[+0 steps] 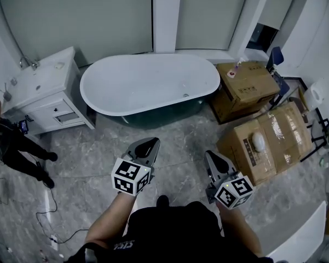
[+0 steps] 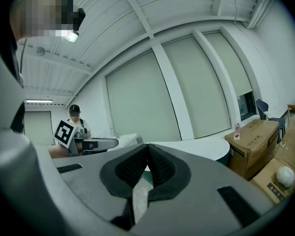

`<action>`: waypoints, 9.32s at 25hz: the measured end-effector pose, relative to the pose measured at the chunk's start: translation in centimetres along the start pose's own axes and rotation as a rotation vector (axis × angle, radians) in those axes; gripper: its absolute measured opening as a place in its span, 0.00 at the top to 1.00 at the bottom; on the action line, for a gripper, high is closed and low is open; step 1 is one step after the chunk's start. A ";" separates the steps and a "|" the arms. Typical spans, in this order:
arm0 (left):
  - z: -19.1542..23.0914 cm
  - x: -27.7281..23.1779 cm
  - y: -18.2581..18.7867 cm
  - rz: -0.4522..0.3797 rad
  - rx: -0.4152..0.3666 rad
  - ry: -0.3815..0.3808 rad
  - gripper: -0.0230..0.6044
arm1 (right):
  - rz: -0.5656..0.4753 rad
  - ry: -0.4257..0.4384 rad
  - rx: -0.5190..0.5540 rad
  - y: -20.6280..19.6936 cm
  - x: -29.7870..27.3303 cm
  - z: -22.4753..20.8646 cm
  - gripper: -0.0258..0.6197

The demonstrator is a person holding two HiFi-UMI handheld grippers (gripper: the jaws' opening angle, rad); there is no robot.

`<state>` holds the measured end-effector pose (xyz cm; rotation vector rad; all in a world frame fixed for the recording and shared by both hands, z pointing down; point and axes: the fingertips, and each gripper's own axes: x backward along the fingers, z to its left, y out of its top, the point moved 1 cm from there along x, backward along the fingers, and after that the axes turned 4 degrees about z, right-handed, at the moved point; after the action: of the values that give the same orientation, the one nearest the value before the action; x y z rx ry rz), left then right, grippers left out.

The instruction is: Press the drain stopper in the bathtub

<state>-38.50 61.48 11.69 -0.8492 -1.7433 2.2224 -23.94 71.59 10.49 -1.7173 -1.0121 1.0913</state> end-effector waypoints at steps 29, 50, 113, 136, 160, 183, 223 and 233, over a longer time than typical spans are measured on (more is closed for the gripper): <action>0.8 -31.3 10.0 0.086 0.023 0.077 0.95 | 0.065 0.108 -0.075 8.7 -11.7 -31.4 0.94; 12.0 -50.4 13.9 0.055 0.091 0.081 0.95 | 0.138 0.107 -0.053 14.3 -26.9 -45.2 0.94; 43.1 -88.6 -11.2 0.369 0.501 0.264 0.95 | 0.871 0.357 0.189 -11.3 -75.5 -72.8 0.94; 47.5 -95.4 -39.9 0.603 0.594 0.213 0.95 | 1.182 0.337 0.374 -44.8 -87.4 -83.3 0.94; 50.8 -100.3 -48.8 0.634 0.696 0.252 0.95 | 1.292 0.259 0.607 -55.2 -93.5 -89.5 0.94; 51.3 -94.9 -36.1 0.530 0.617 0.342 0.95 | 1.153 0.144 0.500 -44.6 -91.2 -85.3 0.94; 38.3 -67.3 27.7 -0.039 0.148 0.469 0.95 | 0.201 0.459 0.246 28.9 -64.9 -57.4 0.94; 37.2 -67.0 31.3 -0.124 0.105 0.535 0.95 | 0.080 0.522 0.267 34.3 -63.5 -57.4 0.94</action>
<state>2.12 -10.60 8.87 -1.1431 -1.3715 1.7704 17.58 -10.78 10.21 -1.7027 -0.4537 0.7244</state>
